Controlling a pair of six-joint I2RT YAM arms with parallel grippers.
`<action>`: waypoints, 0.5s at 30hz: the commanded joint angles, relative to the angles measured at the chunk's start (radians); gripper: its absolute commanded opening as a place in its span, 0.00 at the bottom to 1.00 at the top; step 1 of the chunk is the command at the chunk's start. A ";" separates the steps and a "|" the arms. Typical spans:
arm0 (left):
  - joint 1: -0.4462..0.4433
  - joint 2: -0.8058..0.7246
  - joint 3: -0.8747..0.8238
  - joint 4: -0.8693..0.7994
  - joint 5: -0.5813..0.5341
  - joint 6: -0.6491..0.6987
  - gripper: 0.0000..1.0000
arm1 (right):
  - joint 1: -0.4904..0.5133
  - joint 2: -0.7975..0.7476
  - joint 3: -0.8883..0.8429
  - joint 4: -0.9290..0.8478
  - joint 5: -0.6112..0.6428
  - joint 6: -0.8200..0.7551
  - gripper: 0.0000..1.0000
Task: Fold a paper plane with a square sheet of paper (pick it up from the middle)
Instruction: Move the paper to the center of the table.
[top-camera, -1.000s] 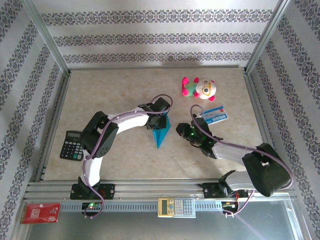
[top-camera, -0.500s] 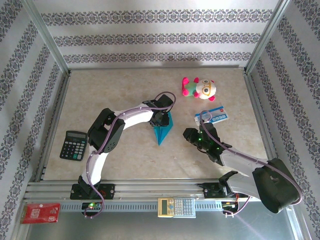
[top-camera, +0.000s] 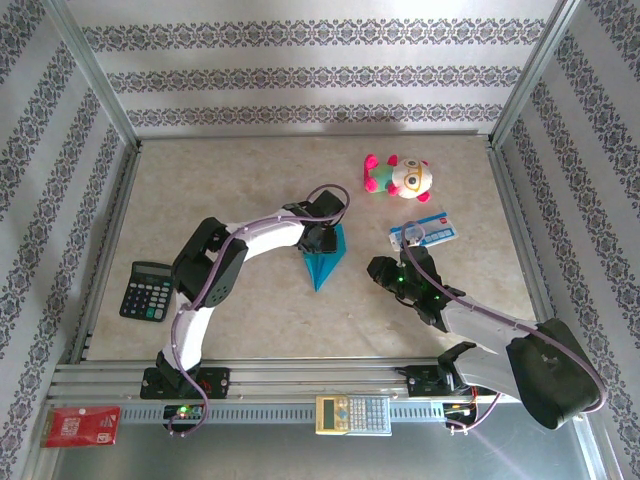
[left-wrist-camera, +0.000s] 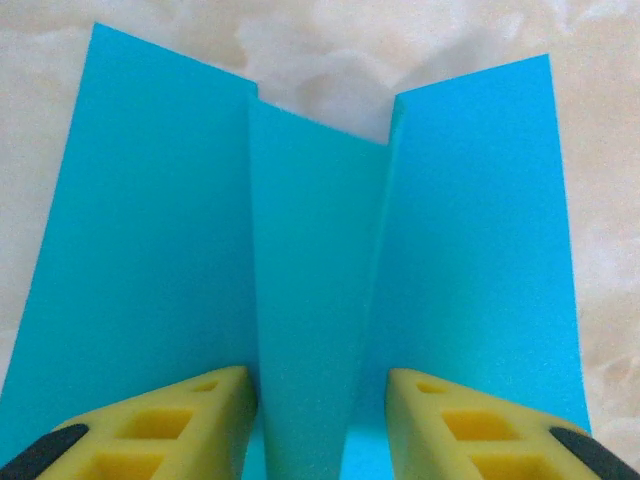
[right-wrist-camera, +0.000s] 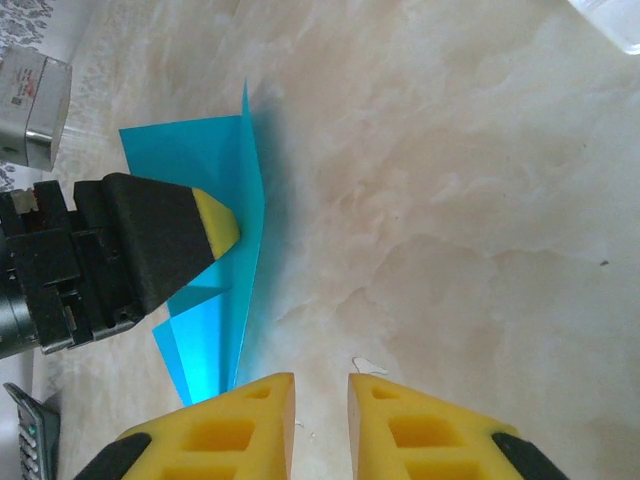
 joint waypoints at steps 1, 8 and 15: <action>0.005 -0.012 -0.058 -0.042 -0.049 -0.036 0.45 | -0.008 0.011 0.003 -0.002 -0.007 -0.008 0.22; 0.000 -0.025 -0.065 -0.027 -0.065 -0.048 0.52 | -0.008 0.017 0.006 0.001 -0.010 -0.011 0.22; -0.001 -0.041 -0.039 -0.035 -0.071 -0.041 0.54 | -0.008 0.010 0.006 -0.001 -0.011 -0.011 0.21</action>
